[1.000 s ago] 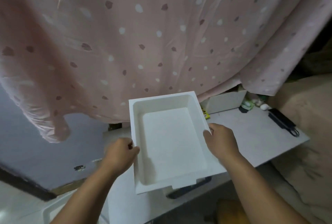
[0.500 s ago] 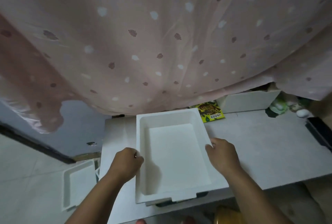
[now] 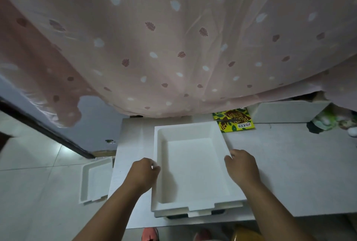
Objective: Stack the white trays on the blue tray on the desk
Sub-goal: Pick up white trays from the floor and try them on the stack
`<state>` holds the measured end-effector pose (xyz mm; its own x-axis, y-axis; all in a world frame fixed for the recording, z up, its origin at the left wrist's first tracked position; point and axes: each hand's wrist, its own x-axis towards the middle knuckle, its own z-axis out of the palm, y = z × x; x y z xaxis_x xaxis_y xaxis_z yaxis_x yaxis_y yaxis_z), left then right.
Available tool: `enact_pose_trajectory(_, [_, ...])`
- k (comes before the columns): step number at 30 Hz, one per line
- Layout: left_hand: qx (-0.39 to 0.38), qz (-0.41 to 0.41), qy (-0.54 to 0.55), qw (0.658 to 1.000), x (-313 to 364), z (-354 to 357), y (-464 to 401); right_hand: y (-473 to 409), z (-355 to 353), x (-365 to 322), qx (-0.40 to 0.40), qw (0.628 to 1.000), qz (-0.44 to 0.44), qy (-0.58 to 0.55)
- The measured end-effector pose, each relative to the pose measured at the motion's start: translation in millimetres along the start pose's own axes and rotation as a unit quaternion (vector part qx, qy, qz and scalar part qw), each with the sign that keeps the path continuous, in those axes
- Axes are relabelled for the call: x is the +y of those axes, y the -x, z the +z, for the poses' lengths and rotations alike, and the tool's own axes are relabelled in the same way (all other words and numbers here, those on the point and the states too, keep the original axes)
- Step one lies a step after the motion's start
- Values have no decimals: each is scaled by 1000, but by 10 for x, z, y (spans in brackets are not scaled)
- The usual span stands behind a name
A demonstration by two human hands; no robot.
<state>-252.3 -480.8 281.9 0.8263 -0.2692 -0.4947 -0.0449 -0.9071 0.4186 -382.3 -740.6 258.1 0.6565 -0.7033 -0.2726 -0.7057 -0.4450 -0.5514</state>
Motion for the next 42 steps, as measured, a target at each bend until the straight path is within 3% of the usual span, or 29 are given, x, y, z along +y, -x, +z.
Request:
enact_pose_trajectory(9, [2,-18,0,1000,-50,91,-130,-64,114,143,14,1000,20,-9])
enact_pose_trajectory(16, [-34,-59,30,997,-141,193,-189,-111,142,288,-69,994,59,-54])
enact_pose_trajectory(23, [-68,-123,260,955,-207,244,-336,-279,190,280,-82,968,161,-174])
enact_pose_trajectory(34, [-21,-113,181,977,-156,349,-361,-289,275,235,-80,972,157,-154])
enact_pose_trajectory(42, [-76,-118,253,957,-220,261,-272,-199,141,277,-114,972,141,-153])
